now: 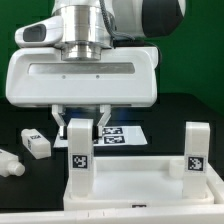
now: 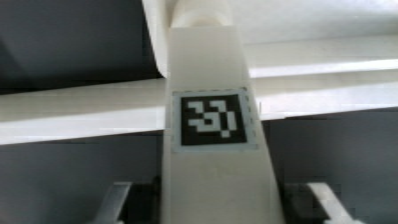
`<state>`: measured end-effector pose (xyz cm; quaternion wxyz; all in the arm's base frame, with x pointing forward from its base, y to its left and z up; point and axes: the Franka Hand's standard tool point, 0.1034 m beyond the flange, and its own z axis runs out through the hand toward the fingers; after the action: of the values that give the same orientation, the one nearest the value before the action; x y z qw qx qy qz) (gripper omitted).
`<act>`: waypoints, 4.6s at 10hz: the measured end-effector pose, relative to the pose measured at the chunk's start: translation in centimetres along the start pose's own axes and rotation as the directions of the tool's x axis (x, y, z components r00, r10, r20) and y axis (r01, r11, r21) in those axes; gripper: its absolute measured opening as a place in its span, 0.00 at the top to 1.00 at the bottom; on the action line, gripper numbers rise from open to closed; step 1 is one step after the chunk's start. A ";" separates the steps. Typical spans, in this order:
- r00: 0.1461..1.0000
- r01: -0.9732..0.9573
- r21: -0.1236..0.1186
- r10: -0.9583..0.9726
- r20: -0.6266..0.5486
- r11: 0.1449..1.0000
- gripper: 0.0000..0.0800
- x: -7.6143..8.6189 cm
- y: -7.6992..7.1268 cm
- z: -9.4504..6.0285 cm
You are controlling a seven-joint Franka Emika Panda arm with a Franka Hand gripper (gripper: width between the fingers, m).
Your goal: Assemble desk
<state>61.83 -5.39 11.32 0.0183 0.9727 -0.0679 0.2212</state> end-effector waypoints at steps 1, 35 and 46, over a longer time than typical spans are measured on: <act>1.000 0.000 0.000 0.000 0.000 1.000 0.50 0.0 0.0 0.0; 0.684 -0.606 -0.176 0.621 0.383 0.776 0.19 0.7 -1.6 0.5; 0.842 -0.382 -0.100 0.391 0.372 0.919 0.64 1.4 -0.4 1.0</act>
Offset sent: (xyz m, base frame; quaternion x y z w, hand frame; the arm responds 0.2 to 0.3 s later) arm 0.0000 0.0000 0.0000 0.0000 0.0000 0.0000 1.0000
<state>63.51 -5.19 11.03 -0.0298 0.9629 -0.2671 0.0243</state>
